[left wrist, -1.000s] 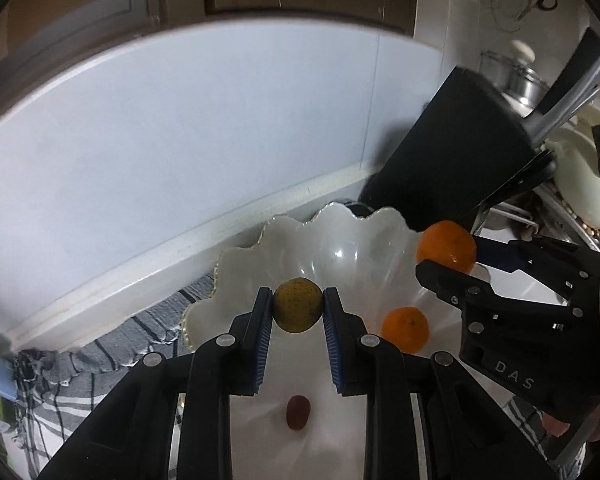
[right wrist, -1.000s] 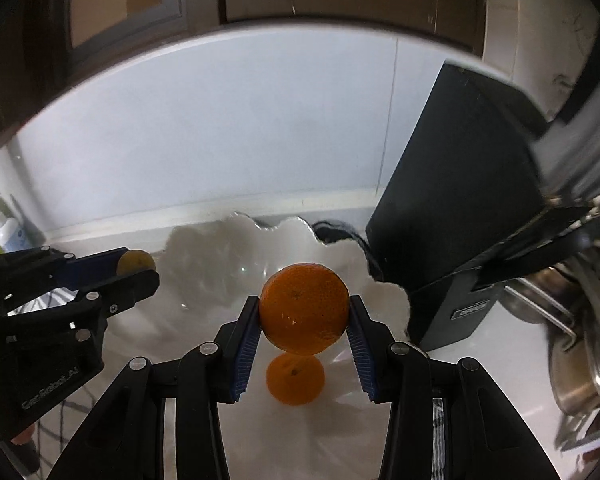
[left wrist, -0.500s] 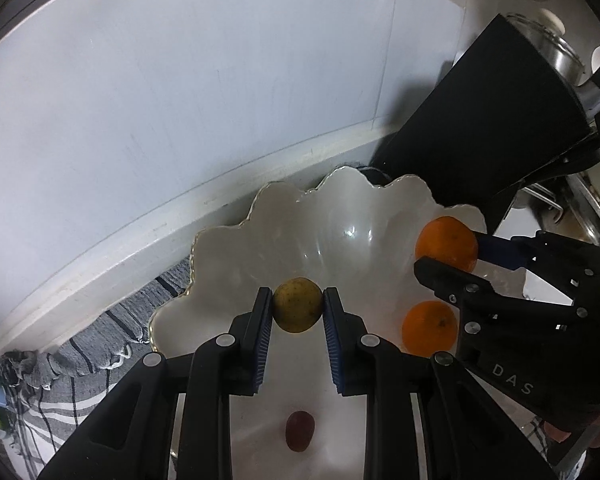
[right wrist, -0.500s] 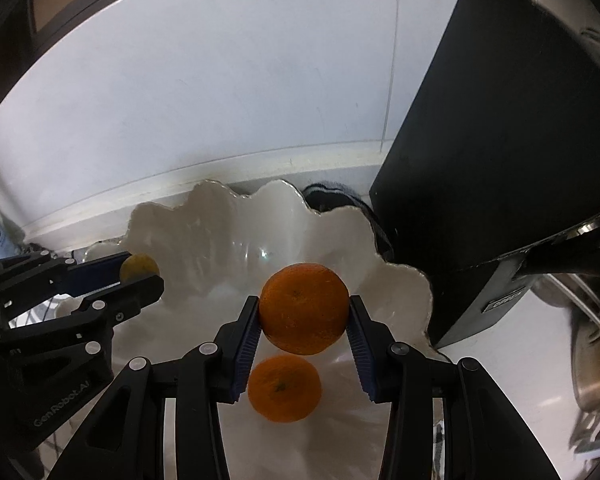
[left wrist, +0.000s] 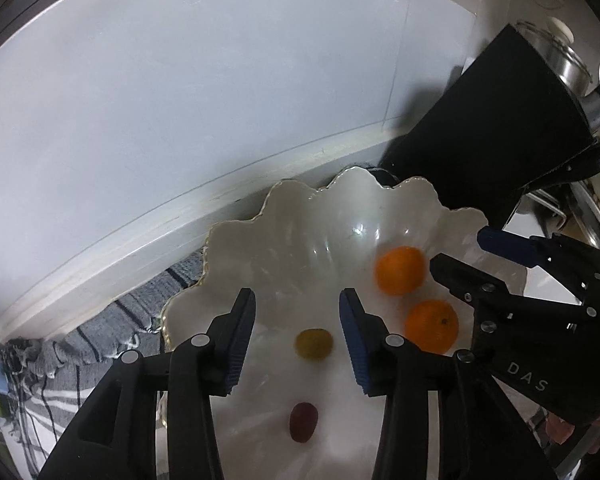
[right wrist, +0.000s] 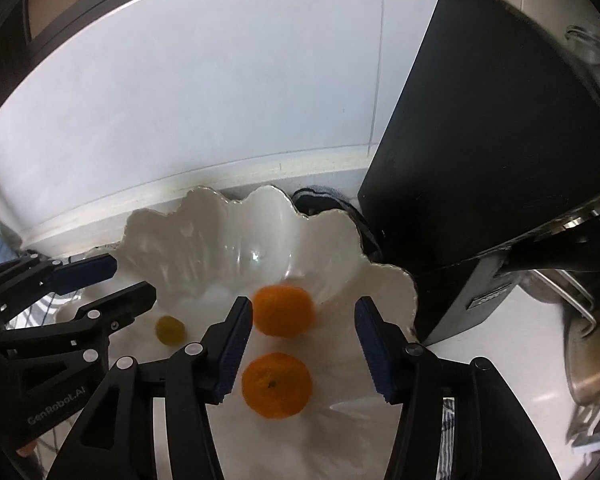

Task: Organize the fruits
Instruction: 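Open the left tool to drop the yellow fruit while the right tool drops the orange, then raise both open tools away from the bowl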

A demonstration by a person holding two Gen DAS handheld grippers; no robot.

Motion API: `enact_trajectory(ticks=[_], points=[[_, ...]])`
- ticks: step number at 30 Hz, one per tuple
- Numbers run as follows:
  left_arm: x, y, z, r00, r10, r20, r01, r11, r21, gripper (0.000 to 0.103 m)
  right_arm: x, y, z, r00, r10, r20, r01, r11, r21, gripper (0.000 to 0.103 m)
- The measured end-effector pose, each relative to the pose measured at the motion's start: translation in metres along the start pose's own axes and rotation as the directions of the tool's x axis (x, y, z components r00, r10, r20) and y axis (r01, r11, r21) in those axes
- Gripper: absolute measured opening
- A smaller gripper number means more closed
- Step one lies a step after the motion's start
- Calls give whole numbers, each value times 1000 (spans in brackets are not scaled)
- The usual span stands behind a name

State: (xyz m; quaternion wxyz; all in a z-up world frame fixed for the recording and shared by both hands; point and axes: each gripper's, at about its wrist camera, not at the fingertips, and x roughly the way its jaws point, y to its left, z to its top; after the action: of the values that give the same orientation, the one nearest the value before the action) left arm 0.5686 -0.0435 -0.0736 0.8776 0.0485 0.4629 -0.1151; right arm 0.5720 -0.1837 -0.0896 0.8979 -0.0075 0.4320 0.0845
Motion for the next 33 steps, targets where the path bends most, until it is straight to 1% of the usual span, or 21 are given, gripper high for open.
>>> enact_trajectory(ticks=[4,9,16,21,26,30,33], points=[[-17,1,-3,999,19,32,-19,1000,2,46,-16,1,-3,1000,-6,28,6,1000,-3,54],[-45,1,-10,995,39,94,-39,999,7,47,-39,2,-8,997,-11,76,10,1000,9,54],[-77,2,-21,989,40,143,-40,999,-1,47,-84,8,-21,988,-10,153,10,1000,4,54],[-102,-3,-32,982,40,185,-45,999,24,48,-114,14,-30,978,2,208,-2,1000,0,54],[-127,-6,-44,974,29,225,-37,999,29,49,-140,21,-39,965,6,261,-5,1000,-4,54],[-144,-8,-53,968,5,252,-13,999,32,50,-159,23,-47,955,15,297,-18,1000,9,54],[-156,-11,-60,961,0,275,-10,999,34,50,-174,24,-53,947,21,322,-30,999,23,54]])
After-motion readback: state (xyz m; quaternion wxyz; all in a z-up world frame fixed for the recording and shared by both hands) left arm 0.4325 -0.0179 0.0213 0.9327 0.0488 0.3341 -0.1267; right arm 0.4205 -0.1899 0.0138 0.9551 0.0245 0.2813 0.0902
